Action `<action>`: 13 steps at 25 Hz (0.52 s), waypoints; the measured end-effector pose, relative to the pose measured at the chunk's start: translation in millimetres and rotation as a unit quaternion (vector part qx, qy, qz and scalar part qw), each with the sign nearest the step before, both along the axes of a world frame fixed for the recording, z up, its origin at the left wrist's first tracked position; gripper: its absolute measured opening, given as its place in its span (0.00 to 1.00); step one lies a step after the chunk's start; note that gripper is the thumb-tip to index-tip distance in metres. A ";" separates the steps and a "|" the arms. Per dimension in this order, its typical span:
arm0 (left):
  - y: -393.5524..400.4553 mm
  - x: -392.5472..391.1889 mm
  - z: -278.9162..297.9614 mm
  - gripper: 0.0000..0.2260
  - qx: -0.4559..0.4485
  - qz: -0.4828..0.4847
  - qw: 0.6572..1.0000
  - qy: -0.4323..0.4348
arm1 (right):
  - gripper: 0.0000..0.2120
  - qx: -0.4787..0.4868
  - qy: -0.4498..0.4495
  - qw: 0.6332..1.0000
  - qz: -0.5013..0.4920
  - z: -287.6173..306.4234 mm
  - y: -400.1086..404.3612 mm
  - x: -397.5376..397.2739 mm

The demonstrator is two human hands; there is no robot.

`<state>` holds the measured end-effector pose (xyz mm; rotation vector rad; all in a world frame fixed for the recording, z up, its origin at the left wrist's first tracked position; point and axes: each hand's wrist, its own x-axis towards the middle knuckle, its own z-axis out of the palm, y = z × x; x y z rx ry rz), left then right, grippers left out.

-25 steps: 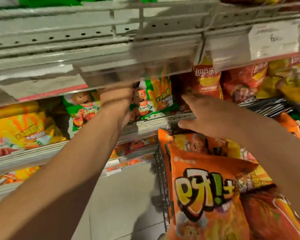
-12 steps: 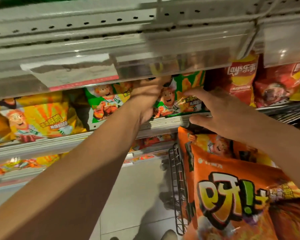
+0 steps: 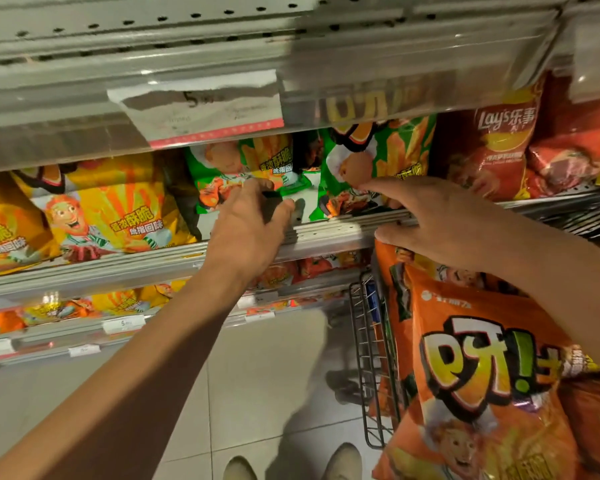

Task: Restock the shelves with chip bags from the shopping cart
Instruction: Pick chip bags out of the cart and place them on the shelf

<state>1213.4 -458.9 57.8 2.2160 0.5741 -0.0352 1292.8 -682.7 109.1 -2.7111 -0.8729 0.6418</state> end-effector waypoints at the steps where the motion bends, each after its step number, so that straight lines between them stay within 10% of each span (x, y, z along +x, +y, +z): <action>1: 1.9 3.1 0.1 0.22 0.022 -0.018 0.999 0.026 | 0.35 -0.002 0.006 1.000 -0.005 -2.3 1.9 0.6; 5: -2.1 2.4 0.7 0.27 0.129 -0.095 0.982 0.100 | 0.38 0.005 0.021 1.000 -0.011 -5.7 4.6 -0.8; 13: -46.2 -26.7 25.4 0.22 0.120 -0.196 0.972 -0.053 | 0.34 0.070 -0.057 0.993 -0.078 25.5 -36.1 -52.2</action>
